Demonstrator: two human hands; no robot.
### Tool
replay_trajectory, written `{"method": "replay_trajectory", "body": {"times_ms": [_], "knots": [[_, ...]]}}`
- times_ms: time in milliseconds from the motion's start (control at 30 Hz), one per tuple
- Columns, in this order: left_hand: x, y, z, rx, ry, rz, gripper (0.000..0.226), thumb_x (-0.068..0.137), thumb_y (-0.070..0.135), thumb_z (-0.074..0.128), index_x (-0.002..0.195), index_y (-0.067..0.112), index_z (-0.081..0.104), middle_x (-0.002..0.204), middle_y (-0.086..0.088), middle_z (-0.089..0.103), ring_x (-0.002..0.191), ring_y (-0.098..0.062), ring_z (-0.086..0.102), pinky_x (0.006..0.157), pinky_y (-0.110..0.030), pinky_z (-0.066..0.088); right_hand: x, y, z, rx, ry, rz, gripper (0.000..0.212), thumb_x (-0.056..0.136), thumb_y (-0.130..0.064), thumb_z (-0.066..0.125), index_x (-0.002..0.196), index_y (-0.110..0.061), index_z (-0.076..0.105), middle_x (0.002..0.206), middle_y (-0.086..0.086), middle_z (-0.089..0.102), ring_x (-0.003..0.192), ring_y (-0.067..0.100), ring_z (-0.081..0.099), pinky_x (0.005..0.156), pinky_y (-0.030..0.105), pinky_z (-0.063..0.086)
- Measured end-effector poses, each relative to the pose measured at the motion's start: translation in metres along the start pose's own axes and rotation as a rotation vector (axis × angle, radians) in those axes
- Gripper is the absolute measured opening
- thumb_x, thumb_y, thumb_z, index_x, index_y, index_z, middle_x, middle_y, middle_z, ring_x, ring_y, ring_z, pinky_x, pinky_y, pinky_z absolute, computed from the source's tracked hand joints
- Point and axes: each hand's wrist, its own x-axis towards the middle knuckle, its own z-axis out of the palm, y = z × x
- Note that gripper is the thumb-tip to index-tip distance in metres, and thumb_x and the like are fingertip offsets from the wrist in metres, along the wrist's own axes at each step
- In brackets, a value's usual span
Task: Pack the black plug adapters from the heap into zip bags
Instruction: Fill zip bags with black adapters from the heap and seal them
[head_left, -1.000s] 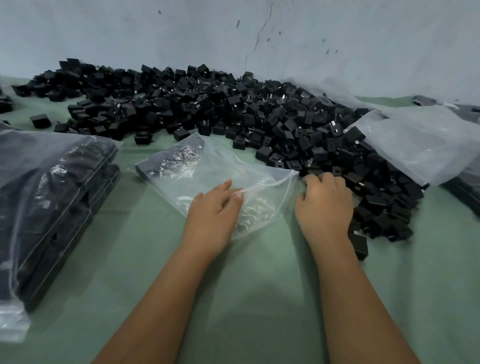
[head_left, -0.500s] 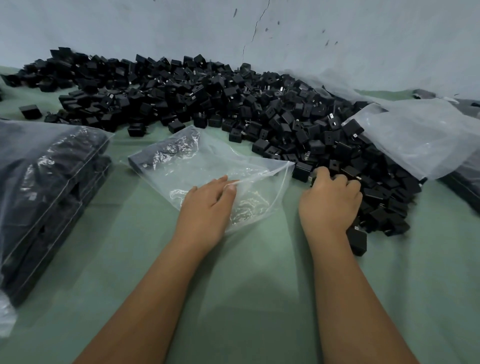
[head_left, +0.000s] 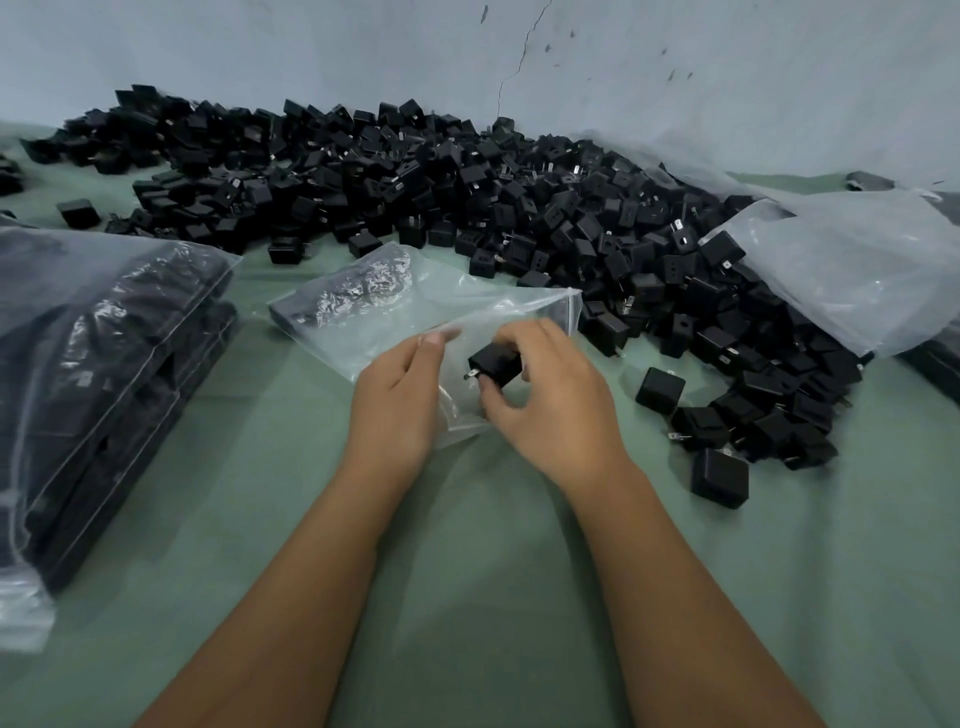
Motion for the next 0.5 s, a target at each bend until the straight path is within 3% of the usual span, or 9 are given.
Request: {"method": "replay_trajectory", "body": {"times_ms": [133,300,500], "knots": [[-0.0001,0.0001,0.0014,-0.044,0.004,0.059,0.028,0.103,0.026,0.043,0.108,0.034,0.070,0.113,0.026,0.064,0.106,0.024,0.050,0.086,0.004,0.034,0.0000,0.0057,0.0020,-0.079,-0.114,0.047,0.035,0.076,-0.047,0.070,0.100,-0.027,0.052,0.093,-0.012,0.055,0.083,0.010,0.052,0.062,0.030,0.045],[-0.0020,-0.0018,0.0047,-0.020,-0.012,0.137,0.043,0.091,0.039,0.041,0.120,0.023,0.069,0.117,0.022,0.065,0.115,0.013,0.053,0.097,-0.008,0.039,-0.0025,0.0078,0.0029,-0.036,-0.212,0.096,0.031,0.075,-0.039,0.060,0.101,-0.033,0.045,0.087,-0.015,0.051,0.079,0.010,0.054,0.061,0.028,0.044],[-0.0057,0.0009,0.0059,0.056,-0.025,0.259,0.041,0.094,0.032,0.040,0.121,0.020,0.069,0.116,0.023,0.063,0.124,-0.002,0.053,0.108,-0.029,0.041,0.0016,0.0072,0.0018,0.120,-0.283,0.131,0.027,0.072,-0.039,0.068,0.092,-0.034,0.051,0.086,-0.015,0.050,0.083,0.009,0.051,0.070,0.032,0.048]]}}
